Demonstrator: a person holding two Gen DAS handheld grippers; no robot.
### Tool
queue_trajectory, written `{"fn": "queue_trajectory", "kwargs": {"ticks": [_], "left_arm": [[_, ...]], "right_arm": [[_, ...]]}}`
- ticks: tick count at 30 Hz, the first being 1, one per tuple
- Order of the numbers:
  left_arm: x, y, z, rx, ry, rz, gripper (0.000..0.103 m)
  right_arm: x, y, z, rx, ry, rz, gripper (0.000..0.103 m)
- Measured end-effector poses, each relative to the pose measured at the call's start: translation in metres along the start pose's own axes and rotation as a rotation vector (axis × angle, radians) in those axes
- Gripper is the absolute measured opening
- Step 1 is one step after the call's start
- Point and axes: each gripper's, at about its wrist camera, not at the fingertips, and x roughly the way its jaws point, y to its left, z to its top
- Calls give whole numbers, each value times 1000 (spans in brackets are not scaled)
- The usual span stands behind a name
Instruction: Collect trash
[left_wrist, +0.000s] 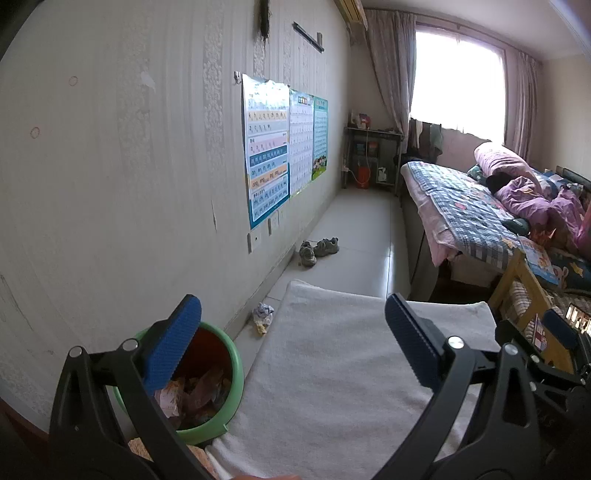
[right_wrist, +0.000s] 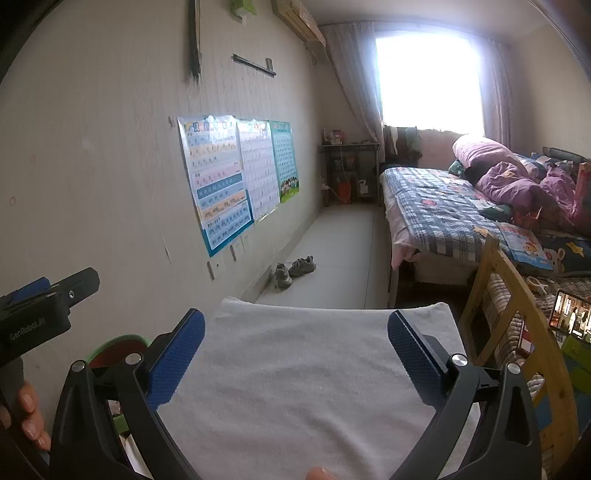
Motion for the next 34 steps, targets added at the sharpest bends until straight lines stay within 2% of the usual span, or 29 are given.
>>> {"fn": "queue_trajectory", "kwargs": {"ticks": [22,25,27,31,34], "left_arm": [[7,-1,-2,15,28,-6,98],[7,-2,-5,26,25,-8,98],[10,-1,-7,32,36,-6,98],[21,9,-14,25,97,0,98],[27,25,-25,20,123,42,98]], "right_arm": [[9,-11,-10,3,46,-31,96],[14,-15,-14,15,70,-28,96],[26,-25,-21,54,119,-27,96],[55,-52,-43,66,203,-103,96],[89,-79,-74,-5,261,-233,96]]}}
